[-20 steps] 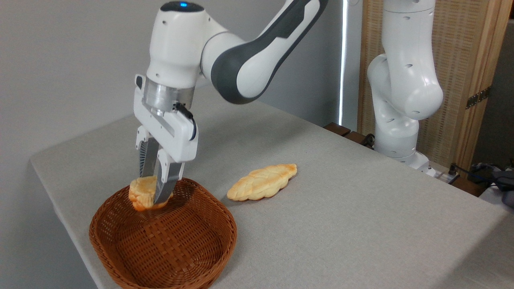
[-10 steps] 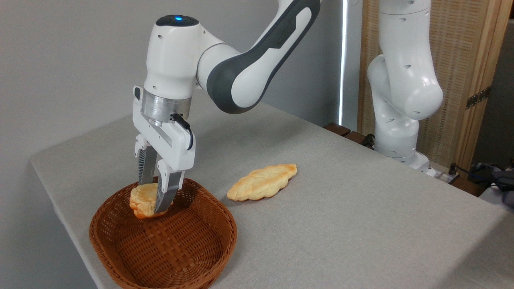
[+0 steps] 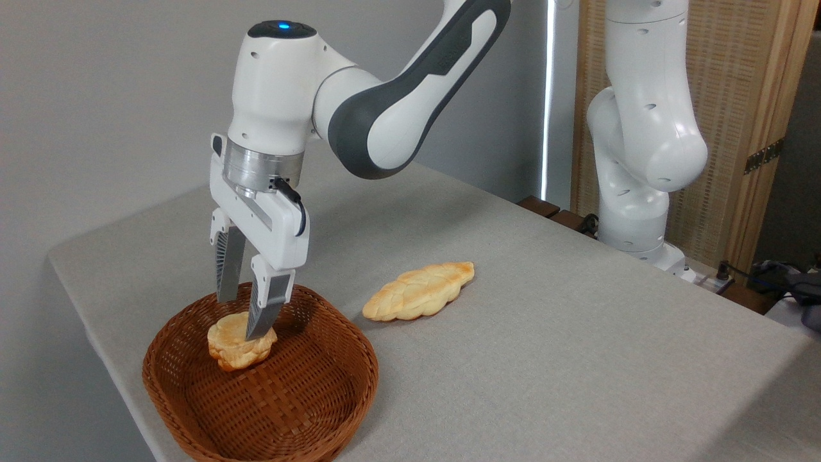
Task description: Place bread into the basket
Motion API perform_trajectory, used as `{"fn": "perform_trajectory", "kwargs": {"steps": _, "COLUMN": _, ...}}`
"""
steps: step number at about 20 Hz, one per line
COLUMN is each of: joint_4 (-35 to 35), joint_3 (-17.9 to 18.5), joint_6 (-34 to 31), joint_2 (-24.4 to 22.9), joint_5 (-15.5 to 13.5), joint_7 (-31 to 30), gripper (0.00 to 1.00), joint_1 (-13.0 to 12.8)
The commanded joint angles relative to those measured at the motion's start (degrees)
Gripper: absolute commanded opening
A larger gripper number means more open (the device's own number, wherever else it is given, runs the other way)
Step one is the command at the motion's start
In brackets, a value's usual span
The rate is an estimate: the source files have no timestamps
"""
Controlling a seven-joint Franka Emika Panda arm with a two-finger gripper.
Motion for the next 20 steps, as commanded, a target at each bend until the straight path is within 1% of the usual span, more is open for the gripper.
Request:
{"fn": "perform_trajectory", "kwargs": {"steps": 1, "joint_4": 0.09, "joint_3": 0.73, "joint_6": -4.58, "joint_2": -4.07, "joint_5": -0.61, "joint_7": -0.7, "gripper": 1.0, "joint_1": -0.23}}
{"fn": "perform_trajectory", "kwargs": {"steps": 3, "joint_4": 0.09, "joint_3": 0.99, "joint_6": -7.57, "joint_2": -5.3, "joint_5": -0.43, "joint_7": -0.97, "gripper": 1.0, "joint_1": -0.14}}
{"fn": "perform_trajectory", "kwargs": {"steps": 5, "joint_4": 0.26, "joint_3": 2.66, "joint_6": -11.78, "joint_2": -7.15, "joint_5": -0.08, "joint_7": -1.06, "gripper": 1.0, "joint_1": 0.12}}
{"fn": "perform_trajectory", "kwargs": {"steps": 7, "joint_4": 2.45, "joint_3": 3.45, "joint_6": -18.8, "joint_2": -8.91, "joint_5": 1.5, "joint_7": -1.06, "gripper": 1.0, "joint_1": 0.21}}
{"fn": "perform_trajectory", "kwargs": {"steps": 9, "joint_4": 6.13, "joint_3": 4.33, "joint_6": -26.62, "joint_2": -9.0, "joint_5": 1.86, "joint_7": -1.06, "gripper": 1.0, "joint_1": 0.21}}
{"fn": "perform_trajectory", "kwargs": {"steps": 10, "joint_4": 7.63, "joint_3": 4.42, "joint_6": -30.49, "joint_2": -9.09, "joint_5": 2.99, "joint_7": -1.06, "gripper": 1.0, "joint_1": 0.21}}
{"fn": "perform_trajectory", "kwargs": {"steps": 12, "joint_4": 9.66, "joint_3": 4.51, "joint_6": -36.74, "joint_2": -9.96, "joint_5": 6.32, "joint_7": -1.06, "gripper": 1.0, "joint_1": 0.3}}
{"fn": "perform_trajectory", "kwargs": {"steps": 13, "joint_4": 10.1, "joint_3": 4.6, "joint_6": -38.59, "joint_2": -10.32, "joint_5": 6.69, "joint_7": -1.06, "gripper": 1.0, "joint_1": 0.3}}
{"fn": "perform_trajectory", "kwargs": {"steps": 14, "joint_4": 10.37, "joint_3": 5.56, "joint_6": -39.92, "joint_2": -10.32, "joint_5": 6.69, "joint_7": -1.06, "gripper": 1.0, "joint_1": 0.3}}
{"fn": "perform_trajectory", "kwargs": {"steps": 15, "joint_4": 10.54, "joint_3": 7.05, "joint_6": -40.63, "joint_2": -10.49, "joint_5": 6.69, "joint_7": -1.06, "gripper": 1.0, "joint_1": 0.21}}
{"fn": "perform_trajectory", "kwargs": {"steps": 17, "joint_4": 11.07, "joint_3": 8.55, "joint_6": -40.99, "joint_2": -10.94, "joint_5": 6.69, "joint_7": -1.23, "gripper": 1.0, "joint_1": 0.21}}
{"fn": "perform_trajectory", "kwargs": {"steps": 20, "joint_4": 12.74, "joint_3": 8.91, "joint_6": -40.99, "joint_2": -10.85, "joint_5": 6.43, "joint_7": -1.23, "gripper": 1.0, "joint_1": 0.21}}
